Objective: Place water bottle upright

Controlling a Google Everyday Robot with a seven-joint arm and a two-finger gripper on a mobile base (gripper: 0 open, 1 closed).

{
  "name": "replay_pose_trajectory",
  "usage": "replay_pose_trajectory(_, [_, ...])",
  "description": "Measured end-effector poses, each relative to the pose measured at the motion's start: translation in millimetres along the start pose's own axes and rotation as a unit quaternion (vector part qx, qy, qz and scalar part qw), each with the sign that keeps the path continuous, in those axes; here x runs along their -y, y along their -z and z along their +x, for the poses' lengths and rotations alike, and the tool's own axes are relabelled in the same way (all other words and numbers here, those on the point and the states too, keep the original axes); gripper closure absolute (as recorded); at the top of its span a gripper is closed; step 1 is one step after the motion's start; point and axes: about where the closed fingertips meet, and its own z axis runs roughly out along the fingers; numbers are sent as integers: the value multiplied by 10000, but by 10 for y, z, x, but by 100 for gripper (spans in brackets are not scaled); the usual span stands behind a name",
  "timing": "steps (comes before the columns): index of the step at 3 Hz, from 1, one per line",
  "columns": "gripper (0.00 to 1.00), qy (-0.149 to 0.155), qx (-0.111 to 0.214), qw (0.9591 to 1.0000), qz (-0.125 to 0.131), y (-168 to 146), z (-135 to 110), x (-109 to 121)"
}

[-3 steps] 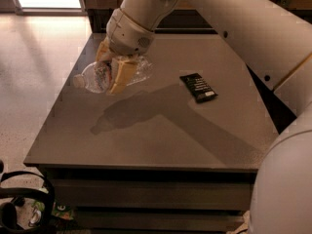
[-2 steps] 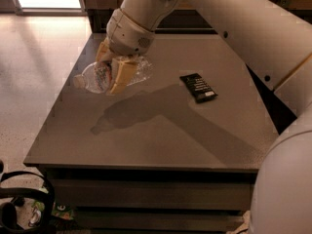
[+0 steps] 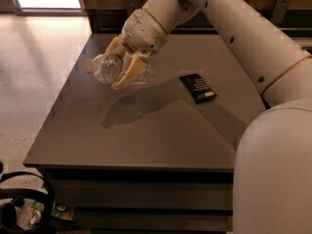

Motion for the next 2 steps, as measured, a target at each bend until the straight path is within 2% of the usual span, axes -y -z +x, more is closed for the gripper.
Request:
replay_pose_trajectory(1, [100,-402,714,9966,62,186,-38,-109])
replay_pose_trajectory(2, [100,-905,1017,9906,158,348,-144,-332])
